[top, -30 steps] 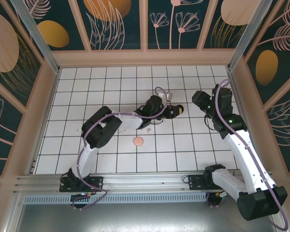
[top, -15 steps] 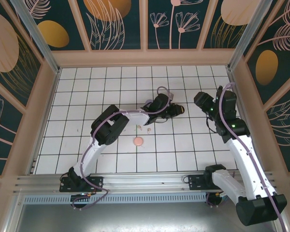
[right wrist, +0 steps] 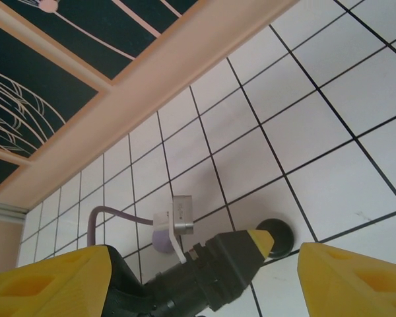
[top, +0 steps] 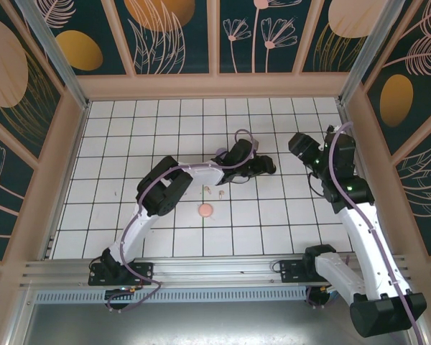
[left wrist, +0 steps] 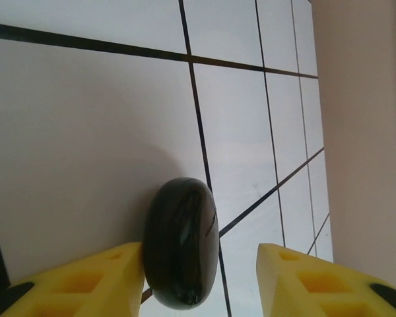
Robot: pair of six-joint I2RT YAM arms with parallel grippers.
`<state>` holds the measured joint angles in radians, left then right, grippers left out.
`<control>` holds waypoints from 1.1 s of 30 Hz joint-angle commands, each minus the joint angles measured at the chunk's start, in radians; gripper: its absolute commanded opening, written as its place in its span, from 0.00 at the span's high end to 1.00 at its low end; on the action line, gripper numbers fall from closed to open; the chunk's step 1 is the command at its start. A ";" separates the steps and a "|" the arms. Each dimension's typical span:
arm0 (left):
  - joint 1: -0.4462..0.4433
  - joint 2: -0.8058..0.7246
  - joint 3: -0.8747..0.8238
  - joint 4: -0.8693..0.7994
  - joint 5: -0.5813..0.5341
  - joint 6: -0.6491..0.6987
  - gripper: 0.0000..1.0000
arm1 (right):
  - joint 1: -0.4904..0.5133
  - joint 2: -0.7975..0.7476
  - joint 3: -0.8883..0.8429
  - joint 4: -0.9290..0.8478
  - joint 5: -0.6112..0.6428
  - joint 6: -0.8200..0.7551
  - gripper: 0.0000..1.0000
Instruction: Insert wireless bluetooth earbuds into charging case
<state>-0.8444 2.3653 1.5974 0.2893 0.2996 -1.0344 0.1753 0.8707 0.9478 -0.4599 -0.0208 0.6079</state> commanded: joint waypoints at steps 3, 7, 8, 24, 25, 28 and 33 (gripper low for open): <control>-0.002 -0.108 0.022 -0.184 -0.123 0.131 0.49 | -0.010 -0.023 0.044 -0.019 -0.003 -0.022 0.22; -0.002 -0.183 0.039 -0.237 -0.190 0.225 0.46 | -0.010 -0.035 0.041 -0.035 -0.001 -0.021 0.22; -0.002 -0.207 0.038 -0.241 -0.204 0.246 0.46 | -0.010 -0.040 0.038 -0.036 0.000 -0.019 0.22; -0.001 -0.721 -0.287 -0.126 -0.596 0.541 0.35 | 0.091 -0.031 -0.120 -0.055 -0.159 -0.052 0.27; -0.001 -0.750 -0.316 -0.117 -0.630 0.559 0.31 | 0.134 -0.029 -0.129 -0.056 -0.127 -0.038 0.27; 0.001 -0.827 -0.392 -0.093 -0.716 0.610 0.19 | 0.278 -0.010 -0.148 -0.049 -0.032 0.015 0.27; 0.009 -0.942 -0.498 -0.064 -0.826 0.683 0.01 | 0.487 0.041 -0.170 -0.023 0.089 0.113 0.27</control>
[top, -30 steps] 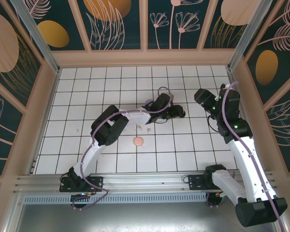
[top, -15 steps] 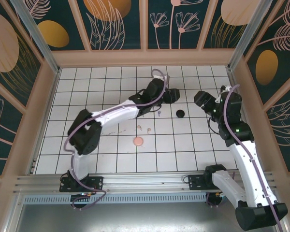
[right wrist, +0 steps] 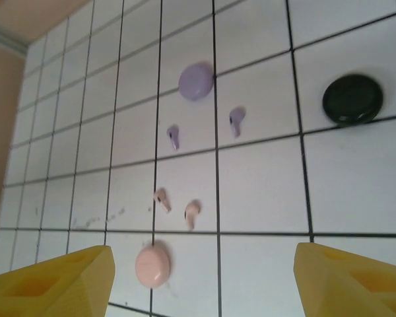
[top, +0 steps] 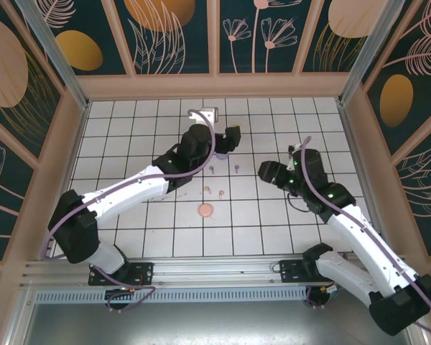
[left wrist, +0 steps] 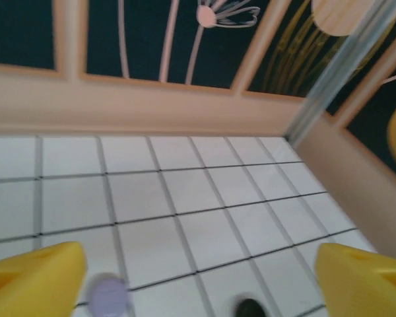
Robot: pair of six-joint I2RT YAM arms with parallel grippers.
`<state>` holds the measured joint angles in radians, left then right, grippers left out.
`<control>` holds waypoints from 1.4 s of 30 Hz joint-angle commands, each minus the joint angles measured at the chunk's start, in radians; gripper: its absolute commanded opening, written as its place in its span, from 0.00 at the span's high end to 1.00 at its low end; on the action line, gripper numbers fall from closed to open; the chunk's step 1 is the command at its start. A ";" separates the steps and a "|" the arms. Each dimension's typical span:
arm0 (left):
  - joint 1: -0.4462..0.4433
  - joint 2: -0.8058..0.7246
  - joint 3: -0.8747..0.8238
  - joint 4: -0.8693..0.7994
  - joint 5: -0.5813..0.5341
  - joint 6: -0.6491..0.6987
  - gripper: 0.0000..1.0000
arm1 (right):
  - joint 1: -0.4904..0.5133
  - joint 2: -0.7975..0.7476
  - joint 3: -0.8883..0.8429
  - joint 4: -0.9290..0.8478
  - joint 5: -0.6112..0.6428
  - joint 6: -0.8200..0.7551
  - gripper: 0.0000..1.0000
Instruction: Insert wireless bluetooth earbuds into charging case
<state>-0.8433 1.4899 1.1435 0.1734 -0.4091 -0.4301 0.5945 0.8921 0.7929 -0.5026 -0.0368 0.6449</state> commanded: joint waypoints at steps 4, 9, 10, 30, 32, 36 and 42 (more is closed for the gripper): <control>0.024 -0.160 -0.150 0.111 -0.172 0.088 0.01 | 0.202 0.088 -0.010 0.029 0.174 0.129 0.26; 0.065 -0.236 -0.250 0.123 -0.231 0.023 0.01 | 0.326 0.209 0.036 0.030 0.230 0.149 0.24; 0.080 -0.249 -0.265 0.118 -0.229 0.001 0.01 | 0.347 0.239 0.050 0.026 0.239 0.149 0.23; 0.325 -0.390 -0.436 0.062 -0.168 -0.152 0.01 | 0.554 0.883 0.448 -0.130 0.313 0.095 0.17; 0.347 -0.397 -0.447 0.060 -0.145 -0.168 0.01 | 0.554 0.920 0.466 -0.137 0.312 0.086 0.17; 0.392 -0.410 -0.466 0.057 -0.104 -0.199 0.01 | 0.554 0.971 0.492 -0.141 0.304 0.064 0.17; 0.430 -0.395 -0.481 0.061 -0.045 -0.234 0.01 | 0.555 1.013 0.508 -0.128 0.272 0.054 0.20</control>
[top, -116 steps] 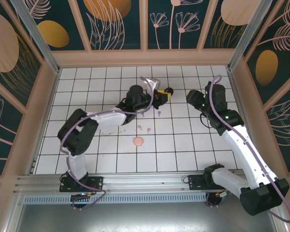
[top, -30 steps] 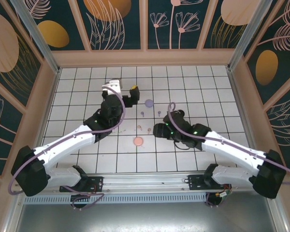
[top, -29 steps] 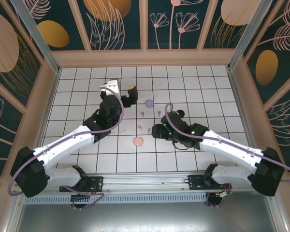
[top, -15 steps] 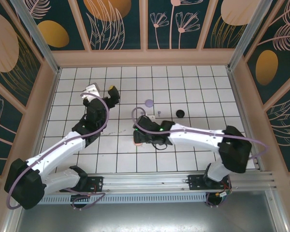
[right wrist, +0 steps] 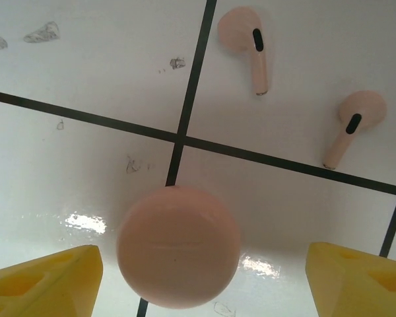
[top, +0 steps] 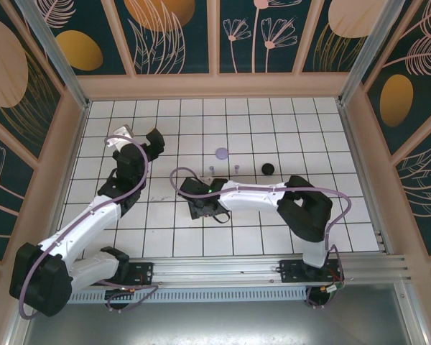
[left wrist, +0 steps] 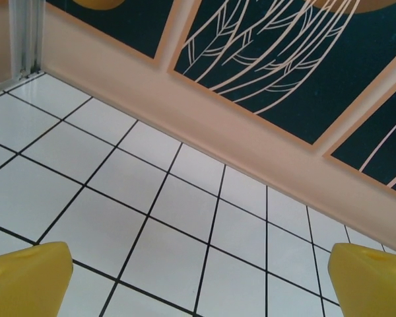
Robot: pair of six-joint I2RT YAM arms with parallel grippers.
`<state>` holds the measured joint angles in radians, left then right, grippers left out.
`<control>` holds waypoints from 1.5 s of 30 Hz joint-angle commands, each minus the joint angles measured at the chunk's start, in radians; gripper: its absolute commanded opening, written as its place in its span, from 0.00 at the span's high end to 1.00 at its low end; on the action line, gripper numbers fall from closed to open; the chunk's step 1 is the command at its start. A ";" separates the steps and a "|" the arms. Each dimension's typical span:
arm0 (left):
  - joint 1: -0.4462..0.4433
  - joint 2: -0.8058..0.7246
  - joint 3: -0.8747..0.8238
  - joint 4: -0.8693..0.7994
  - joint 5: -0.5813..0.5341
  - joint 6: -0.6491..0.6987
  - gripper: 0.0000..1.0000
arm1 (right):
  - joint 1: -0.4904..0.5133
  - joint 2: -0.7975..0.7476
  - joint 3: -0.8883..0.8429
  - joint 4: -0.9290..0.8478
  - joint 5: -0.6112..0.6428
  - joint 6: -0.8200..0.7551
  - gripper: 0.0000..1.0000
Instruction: Insert wireless bluetooth earbuds into charging case
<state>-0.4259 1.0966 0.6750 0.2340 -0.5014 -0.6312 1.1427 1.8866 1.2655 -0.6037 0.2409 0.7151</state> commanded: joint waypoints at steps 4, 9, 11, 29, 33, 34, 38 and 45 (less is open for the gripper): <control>0.016 0.016 -0.020 0.013 0.070 -0.045 0.01 | 0.002 0.036 0.046 -0.012 -0.021 -0.019 0.23; 0.017 0.026 -0.031 0.034 0.089 -0.057 0.01 | -0.004 0.052 0.047 0.001 -0.034 -0.018 0.27; 0.018 0.031 -0.035 0.040 0.098 -0.061 0.01 | -0.007 0.054 0.042 0.006 -0.038 -0.017 0.29; 0.018 0.043 -0.061 0.069 0.120 -0.083 0.01 | -0.016 0.089 0.032 0.045 -0.065 0.004 0.38; 0.018 0.043 -0.066 0.068 0.125 -0.093 0.01 | -0.016 0.094 0.032 0.040 -0.063 0.005 0.42; 0.017 0.043 -0.066 0.067 0.128 -0.099 0.01 | -0.015 0.095 0.032 0.040 -0.063 0.005 0.44; 0.018 0.042 -0.053 0.037 0.148 -0.153 0.01 | -0.015 0.093 0.034 0.039 -0.065 0.006 0.51; 0.018 -0.010 -0.057 -0.045 0.245 -0.303 0.01 | -0.014 0.029 0.023 0.051 -0.053 0.016 0.61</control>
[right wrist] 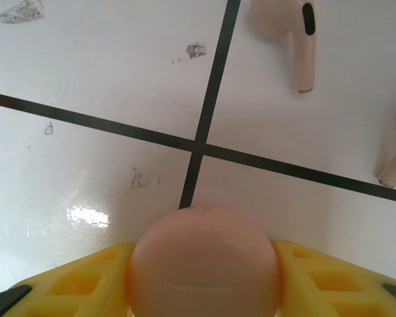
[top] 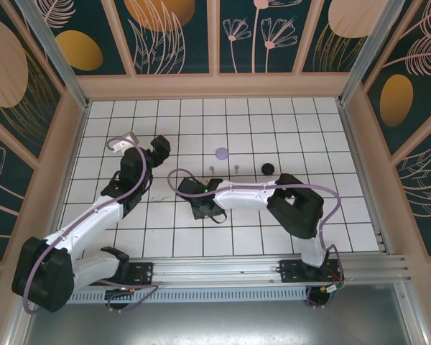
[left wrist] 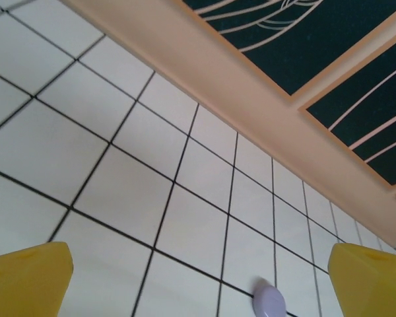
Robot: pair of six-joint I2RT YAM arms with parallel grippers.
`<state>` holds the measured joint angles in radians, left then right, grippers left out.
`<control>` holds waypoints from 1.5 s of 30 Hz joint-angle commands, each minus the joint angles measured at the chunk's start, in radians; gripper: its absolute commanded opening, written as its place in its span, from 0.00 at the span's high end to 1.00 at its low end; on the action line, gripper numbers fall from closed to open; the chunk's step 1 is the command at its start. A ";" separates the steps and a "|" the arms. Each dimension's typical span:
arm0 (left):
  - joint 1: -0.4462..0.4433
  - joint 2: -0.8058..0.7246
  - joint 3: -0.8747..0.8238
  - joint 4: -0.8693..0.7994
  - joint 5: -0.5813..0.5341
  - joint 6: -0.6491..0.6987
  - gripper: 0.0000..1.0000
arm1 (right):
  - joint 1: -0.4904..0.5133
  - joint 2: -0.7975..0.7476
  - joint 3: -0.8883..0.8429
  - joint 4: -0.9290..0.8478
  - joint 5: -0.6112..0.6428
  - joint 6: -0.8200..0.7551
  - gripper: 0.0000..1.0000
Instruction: Insert wireless bluetooth earbuds into charging case
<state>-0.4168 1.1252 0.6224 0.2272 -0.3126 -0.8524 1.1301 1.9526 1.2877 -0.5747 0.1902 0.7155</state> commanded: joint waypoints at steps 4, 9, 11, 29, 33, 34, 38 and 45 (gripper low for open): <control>0.008 -0.086 -0.081 0.042 0.073 -0.054 0.01 | -0.011 -0.125 -0.025 0.036 0.010 0.031 0.62; 0.009 -0.058 -0.128 0.166 0.153 0.026 0.01 | -0.065 -0.254 -0.087 0.070 0.009 0.046 0.61; 0.009 -0.036 -0.167 0.274 0.224 0.051 0.01 | -0.111 -0.306 -0.122 0.097 -0.004 0.047 0.61; -0.013 0.310 -0.264 1.083 0.701 -0.009 0.08 | -0.442 -0.420 -0.121 0.320 -0.164 0.220 0.61; -0.042 0.410 -0.248 1.203 0.738 -0.045 0.15 | -0.444 -0.400 -0.101 0.358 -0.171 0.306 0.61; -0.050 0.427 -0.242 1.217 0.740 -0.050 0.16 | -0.444 -0.396 -0.098 0.368 -0.172 0.325 0.62; -0.095 0.480 -0.212 1.240 0.739 -0.044 0.20 | -0.443 -0.371 -0.089 0.411 -0.202 0.388 0.62; -0.141 0.568 -0.153 1.264 0.744 -0.027 0.35 | -0.429 -0.328 -0.043 0.427 -0.220 0.416 0.63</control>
<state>-0.5495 1.6615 0.4381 1.4124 0.4137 -0.8848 0.6914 1.6085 1.1961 -0.1848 -0.0101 1.0958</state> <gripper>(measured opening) 0.659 0.472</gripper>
